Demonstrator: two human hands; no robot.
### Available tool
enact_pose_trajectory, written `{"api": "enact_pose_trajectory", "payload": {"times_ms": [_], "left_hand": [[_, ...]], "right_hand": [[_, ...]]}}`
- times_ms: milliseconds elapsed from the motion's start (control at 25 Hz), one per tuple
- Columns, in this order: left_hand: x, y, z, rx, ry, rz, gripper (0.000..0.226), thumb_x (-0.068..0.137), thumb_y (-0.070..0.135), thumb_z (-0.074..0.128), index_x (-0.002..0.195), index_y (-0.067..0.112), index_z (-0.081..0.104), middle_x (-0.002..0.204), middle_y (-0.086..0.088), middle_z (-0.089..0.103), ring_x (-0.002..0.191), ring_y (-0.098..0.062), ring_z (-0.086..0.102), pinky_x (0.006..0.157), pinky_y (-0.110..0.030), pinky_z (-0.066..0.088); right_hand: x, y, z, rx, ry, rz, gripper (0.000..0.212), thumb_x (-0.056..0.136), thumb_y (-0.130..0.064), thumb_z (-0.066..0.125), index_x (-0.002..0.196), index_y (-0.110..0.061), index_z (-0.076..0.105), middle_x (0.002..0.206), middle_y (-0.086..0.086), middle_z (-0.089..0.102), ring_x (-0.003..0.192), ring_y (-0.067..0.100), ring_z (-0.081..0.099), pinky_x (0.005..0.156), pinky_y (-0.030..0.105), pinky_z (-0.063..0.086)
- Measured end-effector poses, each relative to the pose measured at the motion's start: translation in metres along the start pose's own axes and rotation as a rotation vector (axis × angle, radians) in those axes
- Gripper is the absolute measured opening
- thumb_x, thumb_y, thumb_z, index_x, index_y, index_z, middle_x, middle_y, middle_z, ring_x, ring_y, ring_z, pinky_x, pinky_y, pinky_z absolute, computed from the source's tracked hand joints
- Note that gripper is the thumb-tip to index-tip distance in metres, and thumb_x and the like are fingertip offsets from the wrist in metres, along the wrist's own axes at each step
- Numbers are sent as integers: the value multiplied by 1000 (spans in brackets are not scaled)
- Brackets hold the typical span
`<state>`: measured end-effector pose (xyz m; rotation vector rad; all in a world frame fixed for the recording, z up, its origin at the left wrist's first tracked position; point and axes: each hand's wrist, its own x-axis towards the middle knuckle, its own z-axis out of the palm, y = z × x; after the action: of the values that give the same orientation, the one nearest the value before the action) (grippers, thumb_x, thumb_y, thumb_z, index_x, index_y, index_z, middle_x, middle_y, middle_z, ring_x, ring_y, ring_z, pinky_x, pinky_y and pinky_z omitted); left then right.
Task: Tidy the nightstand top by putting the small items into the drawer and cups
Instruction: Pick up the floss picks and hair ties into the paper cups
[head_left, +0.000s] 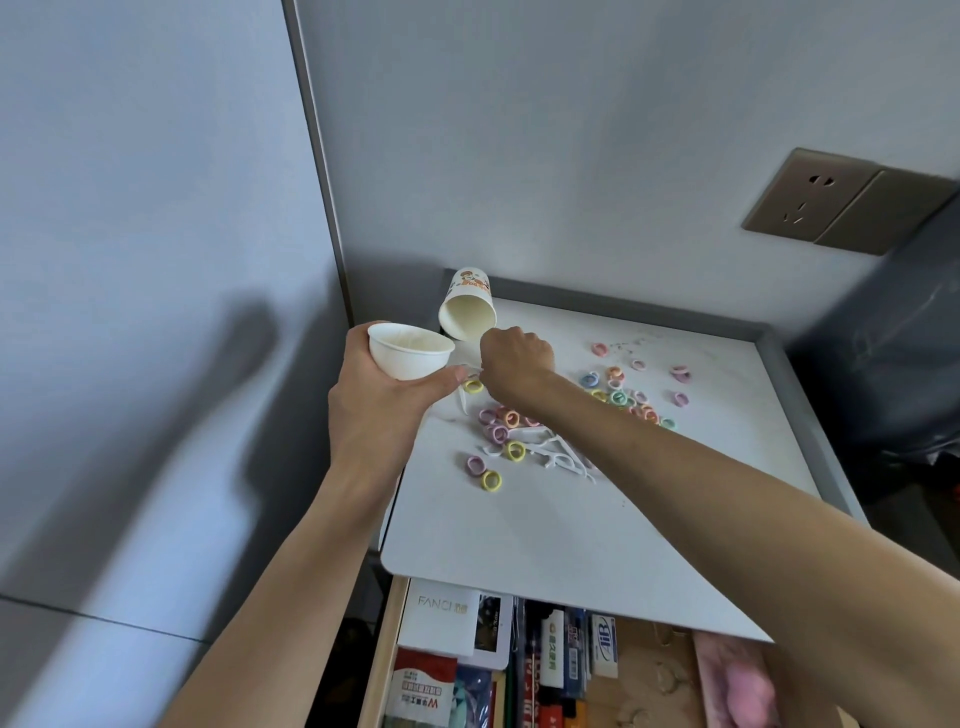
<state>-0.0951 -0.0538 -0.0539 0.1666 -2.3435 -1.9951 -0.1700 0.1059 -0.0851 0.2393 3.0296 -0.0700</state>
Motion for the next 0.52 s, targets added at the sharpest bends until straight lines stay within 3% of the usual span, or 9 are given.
{"api": "enact_pose_trajectory", "payload": {"times_ms": [200, 280, 400, 520], "left_hand": [[-2, -1, -1, 18, -31, -8, 63, 62, 34, 92, 113, 32, 56, 97, 18, 65, 87, 4, 62, 73, -23, 52], [-2, -1, -2, 30, -52, -17, 61, 63, 32, 92, 112, 32, 56, 97, 17, 66, 89, 3, 63, 74, -23, 52], [-3, -1, 0, 97, -78, 3, 61, 63, 33, 92, 112, 31, 55, 99, 15, 67, 93, -3, 64, 78, -28, 54], [-5, 0, 4, 174, -104, 37, 64, 64, 30, 90, 116, 31, 53, 99, 12, 67, 93, -12, 65, 81, -35, 56]], "right_hand": [[-9, 4, -9, -55, -34, -39, 21, 88, 1, 54, 107, -3, 61, 111, 15, 64, 105, 35, 61, 73, 33, 40], [-5, 16, -15, 73, -20, -27, 17, 90, -2, 54, 103, 0, 64, 107, 18, 67, 102, 37, 63, 74, 33, 45], [-3, 37, -41, 403, 17, -62, 12, 93, -12, 58, 91, -5, 69, 83, 10, 73, 78, 23, 71, 80, 38, 57], [-18, 43, -87, 688, -68, -290, 13, 93, -12, 62, 99, -5, 72, 76, 5, 69, 61, 13, 62, 72, 33, 59]]}}
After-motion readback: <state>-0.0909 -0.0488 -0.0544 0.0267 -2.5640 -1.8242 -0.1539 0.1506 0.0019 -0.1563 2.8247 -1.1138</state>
